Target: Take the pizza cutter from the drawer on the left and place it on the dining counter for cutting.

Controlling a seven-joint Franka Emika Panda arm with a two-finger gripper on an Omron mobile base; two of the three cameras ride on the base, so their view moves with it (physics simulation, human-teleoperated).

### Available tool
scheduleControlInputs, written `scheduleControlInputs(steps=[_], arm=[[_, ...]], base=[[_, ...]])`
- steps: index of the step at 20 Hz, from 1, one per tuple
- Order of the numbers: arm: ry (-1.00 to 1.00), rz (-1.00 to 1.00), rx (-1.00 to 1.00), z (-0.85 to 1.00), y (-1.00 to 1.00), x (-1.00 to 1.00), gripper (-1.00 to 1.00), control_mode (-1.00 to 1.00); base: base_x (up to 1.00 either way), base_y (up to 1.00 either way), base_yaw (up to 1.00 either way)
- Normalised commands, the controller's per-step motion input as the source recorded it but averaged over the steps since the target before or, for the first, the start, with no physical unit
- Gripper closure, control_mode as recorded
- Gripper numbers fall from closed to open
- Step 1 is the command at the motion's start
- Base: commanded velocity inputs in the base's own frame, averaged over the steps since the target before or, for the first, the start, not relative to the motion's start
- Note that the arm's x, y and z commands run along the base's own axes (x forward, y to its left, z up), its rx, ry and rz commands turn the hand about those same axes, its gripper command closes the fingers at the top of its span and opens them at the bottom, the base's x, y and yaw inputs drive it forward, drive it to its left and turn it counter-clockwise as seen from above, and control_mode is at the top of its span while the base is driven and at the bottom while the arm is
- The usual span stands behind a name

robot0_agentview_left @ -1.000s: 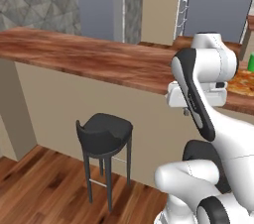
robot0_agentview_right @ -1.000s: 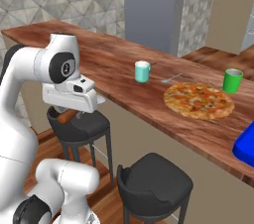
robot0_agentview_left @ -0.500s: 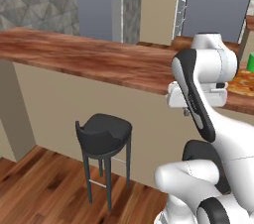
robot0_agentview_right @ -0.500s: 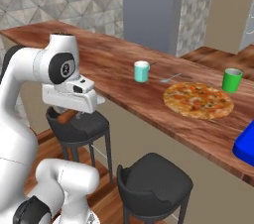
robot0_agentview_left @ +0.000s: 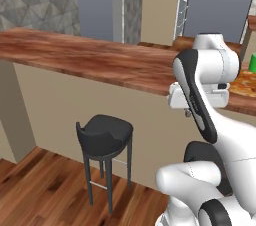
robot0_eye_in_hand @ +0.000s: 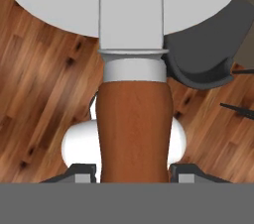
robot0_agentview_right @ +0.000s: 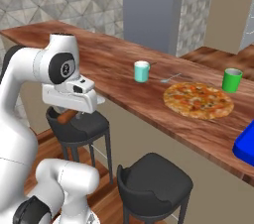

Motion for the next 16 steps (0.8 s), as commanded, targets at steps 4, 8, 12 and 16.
scheduleControlInputs(steps=[4, 8, 12, 16], arm=[[-0.03, 0.01, 0.00, 0.18, 0.02, -0.02, 1.00, -1.00], [-0.01, 0.02, 0.00, 0.56, 0.00, -0.16, 1.00, -1.00], [0.00, 0.00, 0.00, 0.78, -0.06, -0.13, 1.00, -1.00], [0.00, -0.09, 0.00, 0.45, -0.35, 0.24, 1.00, -1.00]], base=[[0.00, 0.00, 0.00], [0.00, 0.00, 0.00], [0.00, 0.00, 0.00], [0.00, 0.00, 0.00]])
